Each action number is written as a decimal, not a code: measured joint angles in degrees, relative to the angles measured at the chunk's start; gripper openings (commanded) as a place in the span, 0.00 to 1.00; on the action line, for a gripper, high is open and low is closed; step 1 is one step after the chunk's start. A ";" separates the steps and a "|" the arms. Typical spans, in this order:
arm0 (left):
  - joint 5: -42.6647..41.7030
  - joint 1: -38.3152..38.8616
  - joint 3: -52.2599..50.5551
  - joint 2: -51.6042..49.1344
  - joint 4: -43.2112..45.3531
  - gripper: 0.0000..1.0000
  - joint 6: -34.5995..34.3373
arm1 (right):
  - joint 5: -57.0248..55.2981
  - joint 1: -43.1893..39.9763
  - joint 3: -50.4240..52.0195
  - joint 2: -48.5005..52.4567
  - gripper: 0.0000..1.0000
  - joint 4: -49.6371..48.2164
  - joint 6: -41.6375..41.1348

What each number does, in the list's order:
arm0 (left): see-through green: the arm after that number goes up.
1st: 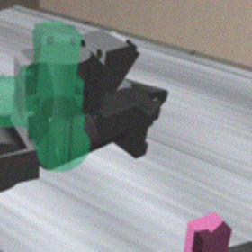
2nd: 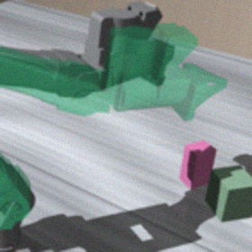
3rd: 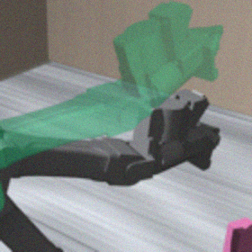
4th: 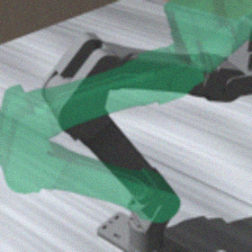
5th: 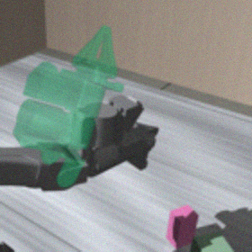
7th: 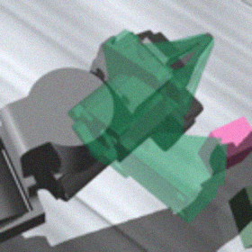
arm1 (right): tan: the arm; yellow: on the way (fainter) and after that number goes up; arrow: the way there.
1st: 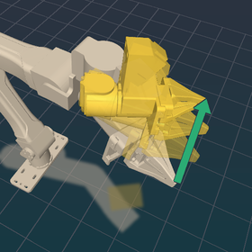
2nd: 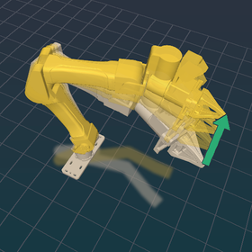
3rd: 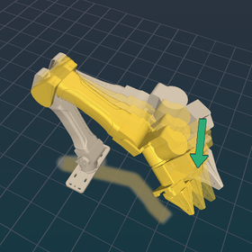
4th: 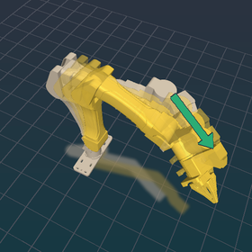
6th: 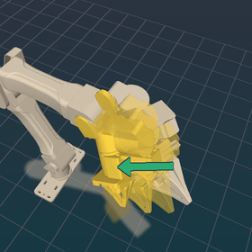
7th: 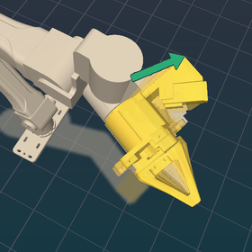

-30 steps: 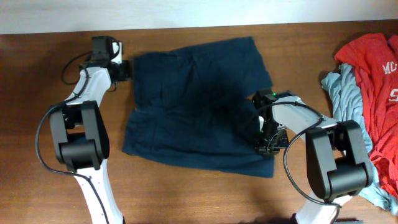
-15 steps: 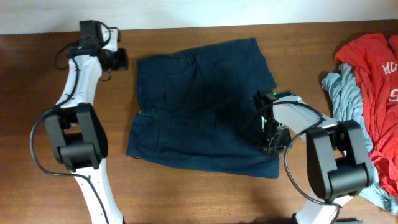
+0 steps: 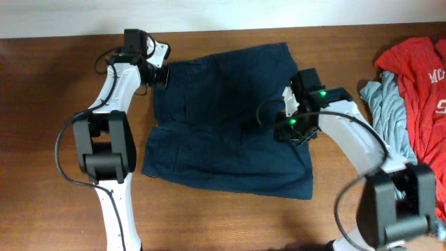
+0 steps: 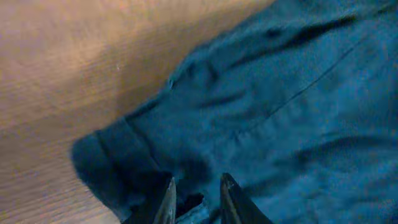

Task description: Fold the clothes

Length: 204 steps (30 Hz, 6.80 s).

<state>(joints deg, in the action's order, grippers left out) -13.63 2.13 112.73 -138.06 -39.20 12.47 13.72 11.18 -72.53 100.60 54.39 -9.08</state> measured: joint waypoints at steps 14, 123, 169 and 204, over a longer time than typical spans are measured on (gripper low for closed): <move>7.54 0.11 0.44 -2.16 5.62 0.16 -3.54 | 1.55 -0.11 1.57 12.39 0.26 -0.09 1.55; 5.20 -3.41 -58.64 39.28 -7.02 0.01 -38.77 | -6.69 -15.23 -0.63 -6.78 0.97 14.58 -3.76; 4.39 -3.41 -58.66 43.80 -10.01 0.01 -38.14 | 16.22 -15.21 29.79 -5.64 0.18 -6.45 -13.66; -1.01 -2.95 -37.83 76.96 -45.48 0.01 -33.00 | 4.07 -14.84 -8.92 -24.41 0.04 39.71 -6.12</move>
<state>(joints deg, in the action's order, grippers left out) -14.63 -0.82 74.89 -61.10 -84.68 -20.53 17.78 -3.66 -81.45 76.18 94.11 -15.20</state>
